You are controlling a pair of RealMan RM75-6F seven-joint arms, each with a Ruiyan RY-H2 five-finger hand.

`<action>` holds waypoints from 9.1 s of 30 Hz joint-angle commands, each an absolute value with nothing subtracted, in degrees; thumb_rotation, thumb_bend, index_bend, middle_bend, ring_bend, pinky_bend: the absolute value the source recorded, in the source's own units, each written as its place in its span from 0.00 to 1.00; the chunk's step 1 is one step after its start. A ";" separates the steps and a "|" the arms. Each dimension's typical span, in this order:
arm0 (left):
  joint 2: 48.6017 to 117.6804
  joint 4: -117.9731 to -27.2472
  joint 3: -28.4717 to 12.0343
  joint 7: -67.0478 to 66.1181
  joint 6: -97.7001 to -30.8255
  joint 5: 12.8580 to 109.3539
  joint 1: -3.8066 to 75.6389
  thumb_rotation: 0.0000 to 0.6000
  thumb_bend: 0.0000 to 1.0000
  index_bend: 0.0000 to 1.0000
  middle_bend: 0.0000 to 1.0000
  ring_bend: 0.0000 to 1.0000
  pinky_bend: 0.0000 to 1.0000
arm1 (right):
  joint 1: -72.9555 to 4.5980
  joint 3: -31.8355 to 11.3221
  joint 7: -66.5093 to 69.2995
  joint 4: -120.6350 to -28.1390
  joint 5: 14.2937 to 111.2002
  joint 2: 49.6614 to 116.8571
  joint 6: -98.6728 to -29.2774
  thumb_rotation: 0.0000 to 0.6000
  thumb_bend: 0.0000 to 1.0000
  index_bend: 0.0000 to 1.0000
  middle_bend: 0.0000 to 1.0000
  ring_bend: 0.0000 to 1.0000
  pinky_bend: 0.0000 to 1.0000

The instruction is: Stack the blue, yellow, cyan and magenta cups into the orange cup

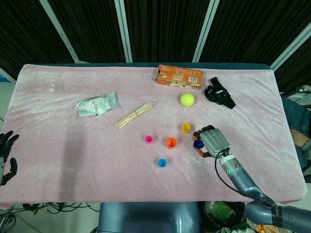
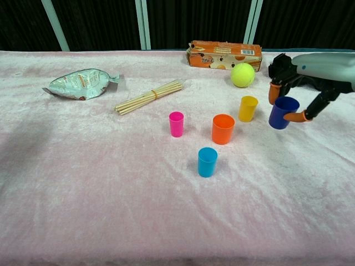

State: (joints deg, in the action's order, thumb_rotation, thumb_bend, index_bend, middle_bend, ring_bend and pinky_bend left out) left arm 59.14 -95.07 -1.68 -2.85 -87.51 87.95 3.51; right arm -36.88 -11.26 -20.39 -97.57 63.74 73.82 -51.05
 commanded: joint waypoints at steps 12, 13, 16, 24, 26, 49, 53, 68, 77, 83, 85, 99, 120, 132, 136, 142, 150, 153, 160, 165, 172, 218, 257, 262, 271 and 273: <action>59.02 -94.96 -1.68 -2.47 -87.60 87.91 3.43 1.00 0.71 0.10 0.04 0.00 0.01 | -47.75 -14.10 -29.48 -100.61 50.87 75.60 -47.50 1.00 0.32 0.51 0.49 0.29 0.21; 58.99 -94.95 -1.69 -2.38 -87.62 87.89 3.41 1.00 0.71 0.10 0.04 0.00 0.01 | -48.34 -14.03 -29.86 -100.46 50.22 76.02 -47.54 1.00 0.33 0.51 0.49 0.29 0.21; 58.97 -94.91 -1.69 -2.30 -87.63 87.92 3.42 1.00 0.71 0.10 0.04 0.00 0.01 | -49.15 -13.73 -30.47 -100.31 49.26 76.61 -47.88 1.00 0.33 0.51 0.49 0.29 0.21; 59.03 -94.61 -1.73 -3.12 -87.80 88.09 3.43 1.00 0.71 0.09 0.04 0.00 0.01 | -51.52 -12.72 -31.09 -98.27 47.49 79.39 -49.09 1.00 0.33 0.51 0.49 0.29 0.21; 59.06 -94.61 -1.70 -3.20 -87.80 88.09 3.41 1.00 0.71 0.09 0.04 0.00 0.01 | -51.95 -12.39 -31.20 -97.63 47.35 79.76 -49.21 1.00 0.33 0.51 0.49 0.29 0.21; 59.07 -94.51 -1.73 -4.34 -87.74 87.89 3.40 1.00 0.71 0.09 0.04 0.00 0.01 | -54.62 -9.57 -29.42 -93.88 45.98 82.63 -48.86 1.00 0.32 0.48 0.46 0.29 0.21; 59.03 -94.52 -1.75 -4.33 -87.78 87.87 3.38 1.00 0.71 0.09 0.04 0.00 0.01 | -54.93 -8.91 -29.59 -93.82 45.28 82.50 -48.30 1.00 0.25 0.28 0.30 0.25 0.21; 59.17 -94.44 -1.69 -4.41 -87.64 87.89 3.42 1.00 0.71 0.09 0.03 0.00 0.01 | -54.80 -9.28 -27.64 -90.91 43.10 80.93 -49.95 1.00 0.19 0.18 0.20 0.19 0.21; 59.29 -94.54 -1.58 -5.04 -87.37 87.92 3.51 1.00 0.71 0.09 0.03 0.00 0.01 | -54.62 -8.44 -25.23 -84.42 43.09 83.52 -47.12 1.00 0.19 0.23 0.24 0.19 0.21; 59.28 -94.53 -1.73 -5.31 -87.29 87.30 3.43 1.00 0.71 0.09 0.03 0.00 0.01 | -53.56 -7.87 -22.10 -77.78 46.71 87.28 -46.76 1.00 0.20 0.27 0.30 0.20 0.21; 59.28 -94.54 -1.75 -5.44 -87.25 87.24 3.45 1.00 0.71 0.09 0.03 0.00 0.01 | -53.23 -8.02 -21.05 -76.25 47.72 88.08 -46.85 1.00 0.21 0.30 0.31 0.21 0.21; 59.27 -94.52 -1.84 -5.57 -87.21 87.03 3.46 1.00 0.71 0.09 0.03 0.00 0.01 | -52.64 -8.97 -18.60 -71.87 50.51 90.25 -45.59 1.00 0.24 0.38 0.37 0.23 0.21; 59.22 -94.53 -1.86 -5.63 -87.05 86.86 3.49 1.00 0.71 0.09 0.03 0.00 0.01 | -52.20 -9.92 -16.06 -65.24 53.66 93.50 -43.88 1.00 0.32 0.49 0.48 0.28 0.21; 59.21 -94.70 -1.78 -5.68 -87.07 87.03 3.49 1.00 0.71 0.09 0.03 0.00 0.01 | -52.51 -12.27 -16.94 -72.40 55.63 88.07 -45.38 1.00 0.36 0.52 0.50 0.29 0.21; 59.15 -94.78 -1.76 -5.65 -87.00 87.02 3.50 1.00 0.71 0.09 0.03 0.00 0.01 | -52.04 -12.84 -19.21 -80.74 55.07 83.66 -47.22 1.00 0.36 0.52 0.50 0.29 0.21; 59.10 -94.76 -1.81 -5.45 -86.87 86.96 3.59 1.00 0.71 0.09 0.03 0.00 0.01 | -51.90 -13.06 -22.47 -89.32 55.45 80.53 -50.23 1.00 0.36 0.52 0.50 0.29 0.21; 59.03 -94.67 -1.86 -5.19 -87.02 86.95 3.55 1.00 0.71 0.09 0.03 0.00 0.01 | -51.50 -11.72 -25.16 -96.45 59.36 79.26 -53.43 1.00 0.36 0.52 0.50 0.29 0.21; 59.03 -94.65 -1.86 -5.18 -87.06 87.04 3.56 1.00 0.71 0.09 0.03 0.00 0.01 | -51.50 -11.27 -25.84 -97.19 59.99 79.47 -53.89 1.00 0.36 0.52 0.50 0.29 0.21; 59.03 -94.60 -1.92 -5.11 -87.13 86.99 3.55 1.00 0.71 0.09 0.03 0.00 0.01 | -51.48 -9.82 -27.48 -97.65 60.59 80.27 -54.16 1.00 0.36 0.52 0.50 0.29 0.21; 59.07 -94.62 -1.81 -5.28 -87.15 87.18 3.54 1.00 0.71 0.09 0.03 0.00 0.01 | -51.63 -8.69 -29.20 -95.81 61.58 82.03 -54.61 1.00 0.36 0.52 0.50 0.29 0.21; 58.97 -94.71 -1.85 -5.12 -87.19 87.10 3.51 1.00 0.71 0.09 0.03 0.00 0.01 | -51.56 -8.29 -28.88 -92.91 61.35 83.96 -54.24 1.00 0.36 0.52 0.50 0.29 0.21; 59.05 -94.84 -1.75 -5.68 -87.08 87.03 3.47 1.00 0.71 0.09 0.03 0.00 0.01 | -50.07 -7.61 -29.56 -94.57 58.13 82.79 -52.79 1.00 0.21 0.20 0.22 0.22 0.21; 58.99 -94.78 -1.78 -5.27 -87.22 87.15 3.43 1.00 0.71 0.09 0.03 0.00 0.01 | -42.99 -1.89 -30.34 -98.02 67.91 90.97 -61.42 1.00 0.21 0.32 0.33 0.22 0.21; 59.00 -94.79 -1.83 -5.27 -87.26 87.01 3.39 1.00 0.71 0.09 0.03 0.00 0.01 | -42.64 -1.96 -29.38 -96.40 68.94 92.22 -60.97 1.00 0.22 0.35 0.35 0.22 0.21; 58.97 -94.72 -1.88 -5.25 -87.30 86.98 3.38 1.00 0.71 0.09 0.03 0.00 0.01 | -42.61 -2.77 -28.82 -93.20 68.82 94.26 -59.45 1.00 0.22 0.37 0.37 0.23 0.21; 58.96 -94.72 -1.88 -5.26 -87.31 87.00 3.39 1.00 0.71 0.09 0.03 0.00 0.01 | -42.58 -2.90 -28.73 -92.85 68.73 94.41 -59.26 1.00 0.22 0.37 0.37 0.23 0.21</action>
